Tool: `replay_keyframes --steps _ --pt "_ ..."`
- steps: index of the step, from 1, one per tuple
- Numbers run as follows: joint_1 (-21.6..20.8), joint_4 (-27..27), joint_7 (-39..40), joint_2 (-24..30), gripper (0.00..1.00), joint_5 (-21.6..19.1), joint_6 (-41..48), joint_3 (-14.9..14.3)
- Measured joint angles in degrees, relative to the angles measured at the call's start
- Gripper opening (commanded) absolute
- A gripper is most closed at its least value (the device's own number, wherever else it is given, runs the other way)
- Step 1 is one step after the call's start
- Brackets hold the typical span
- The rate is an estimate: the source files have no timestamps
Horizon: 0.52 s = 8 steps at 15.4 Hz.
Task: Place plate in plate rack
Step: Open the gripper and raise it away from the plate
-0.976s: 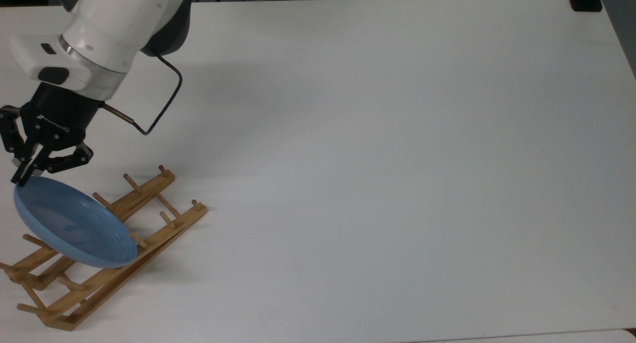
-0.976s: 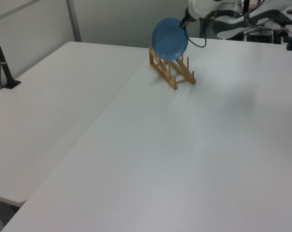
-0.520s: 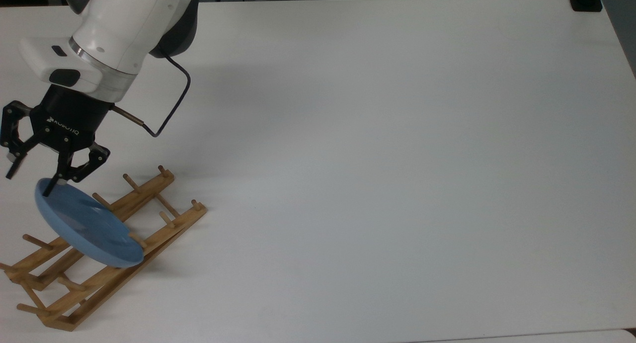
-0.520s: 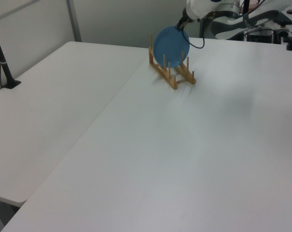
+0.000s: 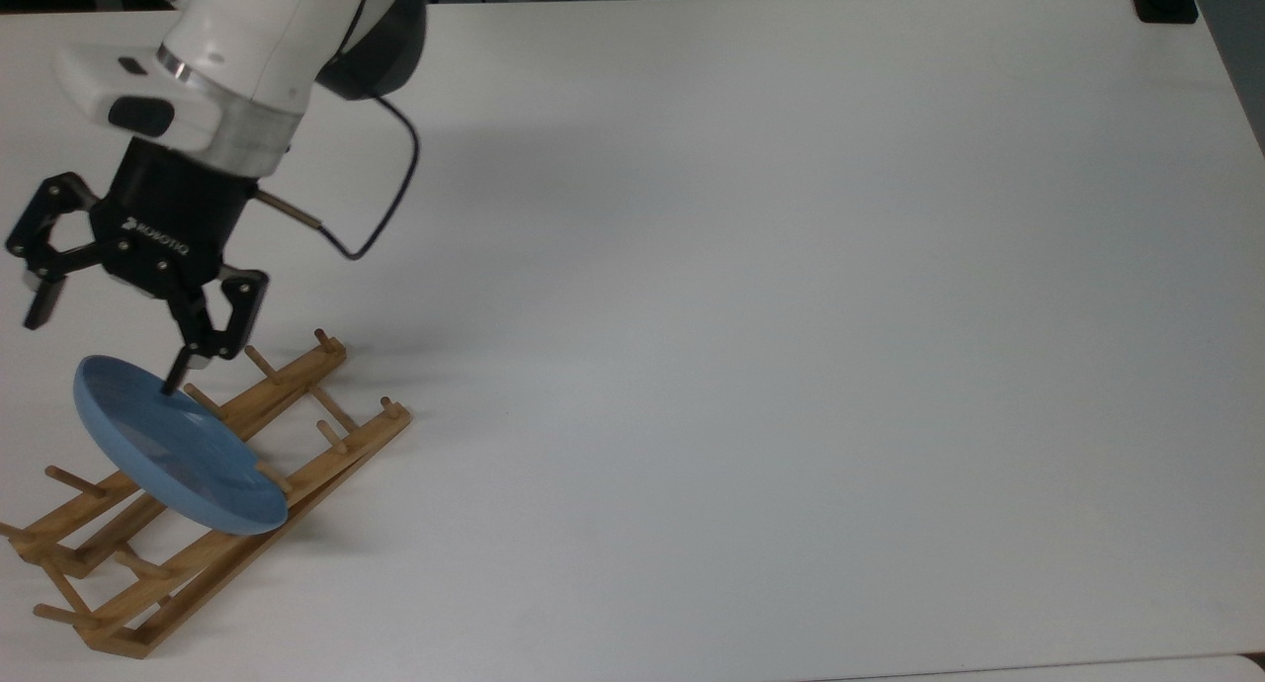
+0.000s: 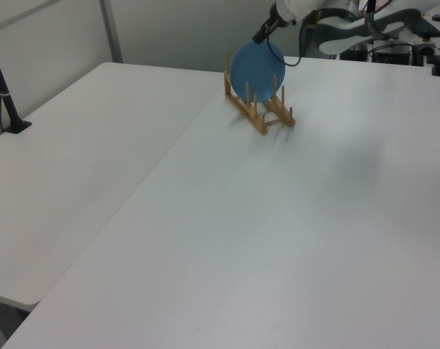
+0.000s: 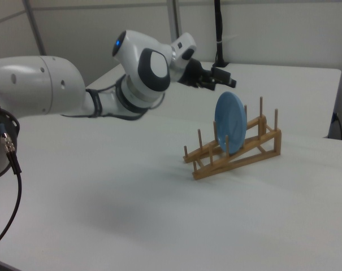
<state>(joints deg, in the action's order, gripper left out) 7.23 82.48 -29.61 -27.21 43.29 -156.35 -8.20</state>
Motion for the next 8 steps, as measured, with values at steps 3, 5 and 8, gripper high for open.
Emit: replay_keyframes --steps 3,5,8 --pt "-0.4 0.0 0.0 3.1 1.0 -9.6 8.5 4.3" --pt "-0.9 0.0 0.0 5.6 1.0 -16.4 17.2 7.0" --pt "-3.1 0.1 0.9 10.0 1.0 -24.7 32.5 9.0"
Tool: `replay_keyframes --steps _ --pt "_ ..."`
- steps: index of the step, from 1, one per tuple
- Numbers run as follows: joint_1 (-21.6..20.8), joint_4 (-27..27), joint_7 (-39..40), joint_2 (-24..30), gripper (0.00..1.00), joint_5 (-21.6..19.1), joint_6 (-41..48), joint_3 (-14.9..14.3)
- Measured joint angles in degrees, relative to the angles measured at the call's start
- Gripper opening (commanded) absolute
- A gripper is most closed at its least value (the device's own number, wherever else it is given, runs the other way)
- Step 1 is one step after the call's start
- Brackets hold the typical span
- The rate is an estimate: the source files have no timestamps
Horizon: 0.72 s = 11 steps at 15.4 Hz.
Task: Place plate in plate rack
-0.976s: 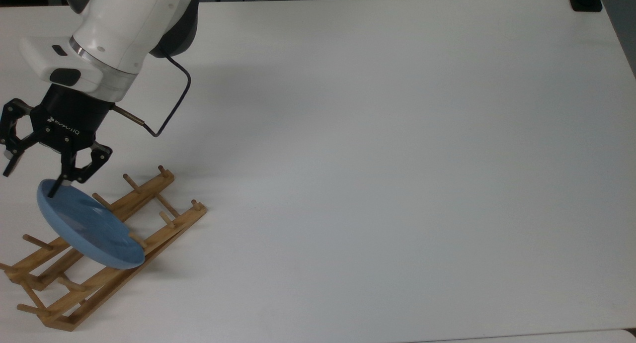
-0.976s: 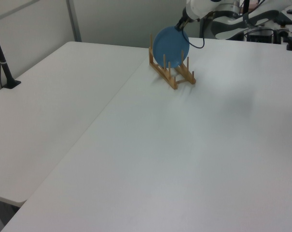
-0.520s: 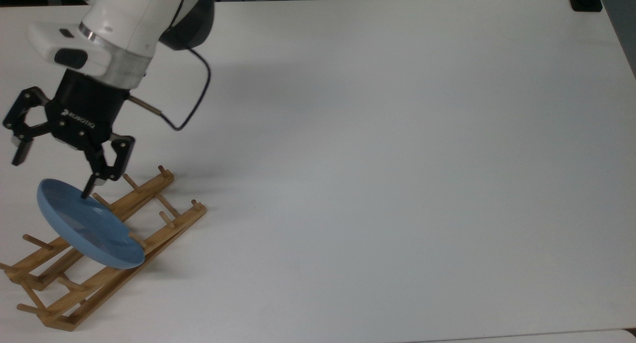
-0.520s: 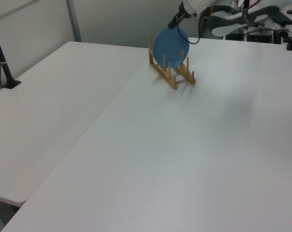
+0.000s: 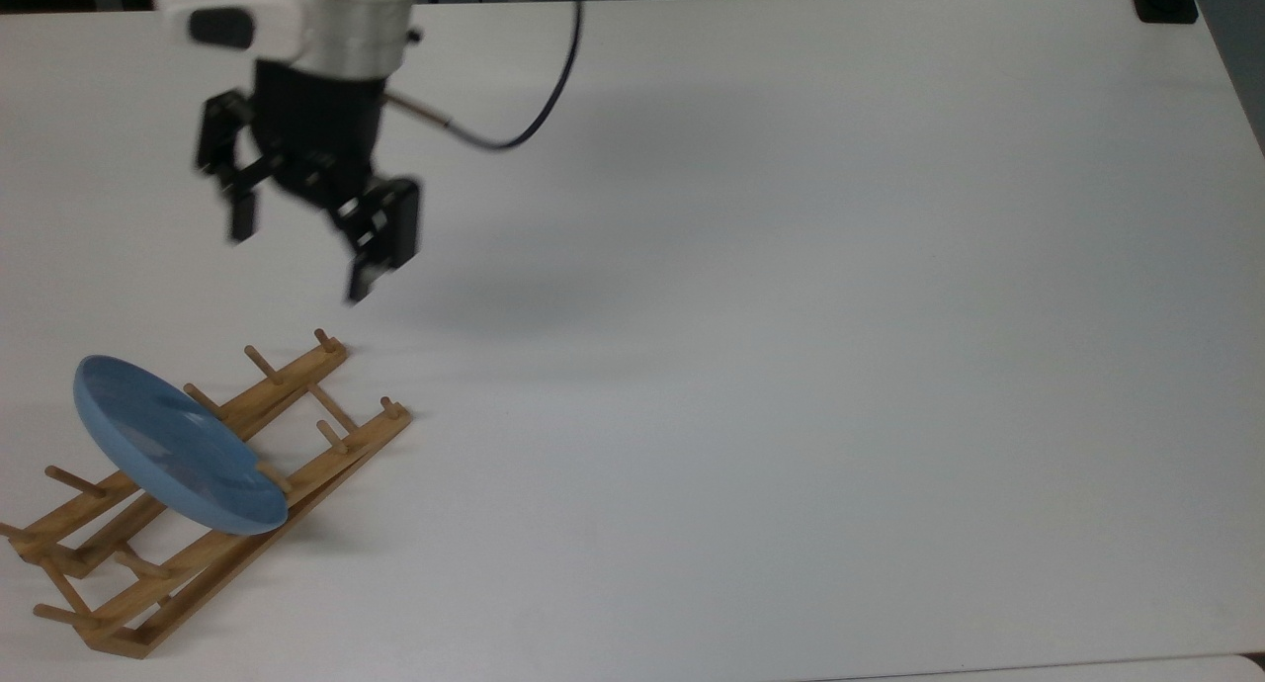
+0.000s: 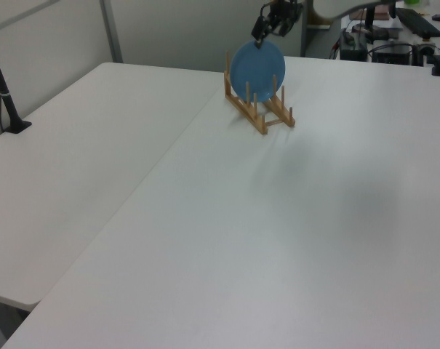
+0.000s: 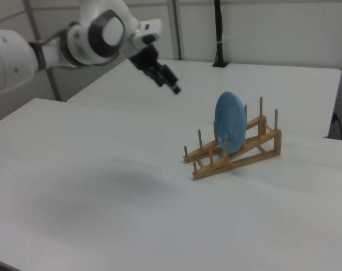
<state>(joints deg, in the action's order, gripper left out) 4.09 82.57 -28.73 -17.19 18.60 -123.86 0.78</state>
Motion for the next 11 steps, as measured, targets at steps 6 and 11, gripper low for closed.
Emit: replay_keyframes --steps 6,11 --pt "-3.0 5.9 15.9 10.8 1.0 -12.1 22.4 0.2" --pt "-4.4 8.8 22.3 15.1 1.0 -12.9 28.6 0.3"
